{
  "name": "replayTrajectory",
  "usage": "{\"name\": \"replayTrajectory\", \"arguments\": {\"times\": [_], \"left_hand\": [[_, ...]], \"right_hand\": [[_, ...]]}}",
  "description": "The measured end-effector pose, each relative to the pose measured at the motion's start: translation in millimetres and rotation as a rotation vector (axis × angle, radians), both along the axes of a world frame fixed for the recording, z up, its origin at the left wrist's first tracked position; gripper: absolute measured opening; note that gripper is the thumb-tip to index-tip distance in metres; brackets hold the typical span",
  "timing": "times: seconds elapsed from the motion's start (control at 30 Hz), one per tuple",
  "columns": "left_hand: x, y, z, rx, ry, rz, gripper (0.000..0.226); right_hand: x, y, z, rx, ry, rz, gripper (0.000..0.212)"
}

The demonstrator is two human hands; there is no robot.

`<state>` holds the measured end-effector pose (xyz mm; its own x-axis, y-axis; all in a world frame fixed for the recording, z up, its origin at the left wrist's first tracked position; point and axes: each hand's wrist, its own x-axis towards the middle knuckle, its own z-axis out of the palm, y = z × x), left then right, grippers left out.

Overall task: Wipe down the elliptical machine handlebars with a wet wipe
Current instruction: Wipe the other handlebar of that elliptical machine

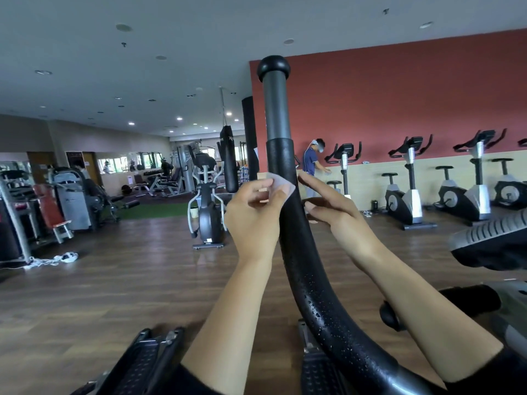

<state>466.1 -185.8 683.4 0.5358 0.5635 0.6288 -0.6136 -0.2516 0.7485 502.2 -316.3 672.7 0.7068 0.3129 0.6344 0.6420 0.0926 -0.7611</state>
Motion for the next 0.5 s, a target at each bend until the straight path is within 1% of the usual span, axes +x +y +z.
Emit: {"name": "replayTrajectory", "arguments": {"times": [0.07, 0.13, 0.3, 0.4, 0.5], "left_hand": [[0, 6, -8, -0.057, -0.020, -0.104, 0.016], [5, 12, -4, -0.093, -0.034, -0.157, 0.015], [29, 14, 14, -0.121, -0.193, -0.228, 0.017], [35, 18, -2, -0.111, -0.190, -0.252, 0.024], [39, 20, -6, -0.084, -0.181, -0.227, 0.030]], "right_hand": [[2, 2, 3, 0.024, -0.016, -0.020, 0.052], [2, 7, 8, 0.051, -0.025, -0.047, 0.052], [3, 17, 15, 0.062, -0.079, -0.126, 0.054], [5, 20, 18, 0.031, -0.101, -0.173, 0.052], [8, 21, 18, 0.020, -0.108, -0.197, 0.052]]}}
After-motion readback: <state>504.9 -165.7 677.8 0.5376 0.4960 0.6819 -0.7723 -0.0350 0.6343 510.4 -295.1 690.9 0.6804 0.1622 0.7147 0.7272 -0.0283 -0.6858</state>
